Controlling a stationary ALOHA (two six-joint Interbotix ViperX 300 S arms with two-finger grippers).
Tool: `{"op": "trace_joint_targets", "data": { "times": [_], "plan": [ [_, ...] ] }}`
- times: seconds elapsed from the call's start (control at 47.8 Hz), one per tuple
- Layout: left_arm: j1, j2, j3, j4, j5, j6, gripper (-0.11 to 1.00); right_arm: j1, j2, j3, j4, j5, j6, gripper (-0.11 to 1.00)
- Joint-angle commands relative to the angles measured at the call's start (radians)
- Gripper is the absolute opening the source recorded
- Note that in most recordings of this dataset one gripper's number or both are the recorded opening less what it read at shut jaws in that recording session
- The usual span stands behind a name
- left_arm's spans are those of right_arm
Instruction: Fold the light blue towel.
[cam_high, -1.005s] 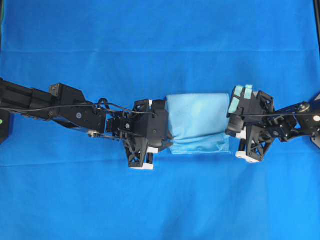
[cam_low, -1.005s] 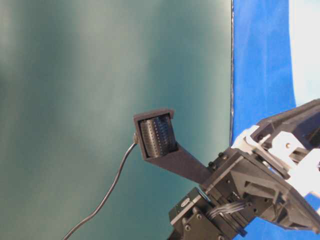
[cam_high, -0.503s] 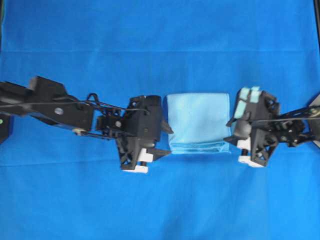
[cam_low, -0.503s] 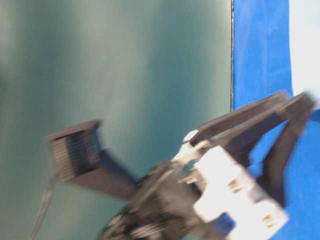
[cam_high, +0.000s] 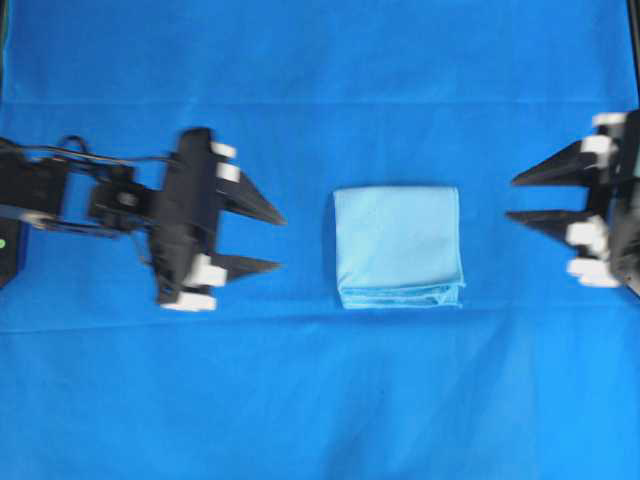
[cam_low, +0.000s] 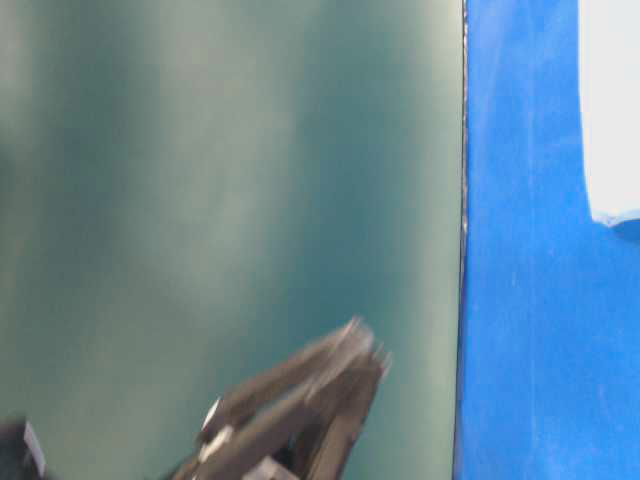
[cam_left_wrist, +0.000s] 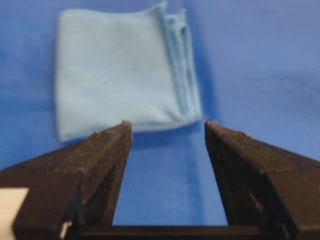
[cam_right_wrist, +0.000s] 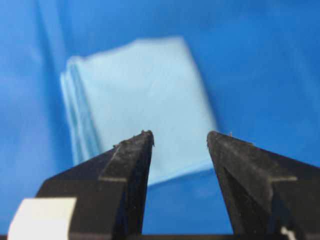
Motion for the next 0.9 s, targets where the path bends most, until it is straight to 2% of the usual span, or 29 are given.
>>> {"op": "trace_joint_targets", "data": {
  "times": [0.0, 0.147, 0.377, 0.545, 0.691, 0.88],
  "plan": [
    [0.028, -0.091, 0.058, 0.002, -0.051, 0.002, 0.54, 0.003, -0.066, 0.017, -0.054, 0.009, -0.002, 0.54],
    [0.052, -0.232, 0.172, 0.002, -0.118, 0.002, 0.54, 0.003, -0.170, 0.086, -0.106, 0.017, 0.000, 0.54],
    [0.087, -0.477, 0.360, 0.002, -0.167, 0.000, 0.54, 0.000, -0.265, 0.187, -0.124, -0.006, 0.015, 0.54],
    [0.094, -0.621, 0.500, 0.000, -0.210, -0.008, 0.54, -0.031, -0.291, 0.230, -0.130, -0.066, 0.025, 0.54],
    [0.094, -0.710, 0.571, 0.002, -0.212, -0.020, 0.54, -0.055, -0.295, 0.232, -0.132, -0.084, 0.025, 0.54],
    [0.094, -0.769, 0.607, 0.000, -0.207, -0.020, 0.53, -0.069, -0.293, 0.233, -0.132, -0.089, 0.026, 0.54]
  ]
}}
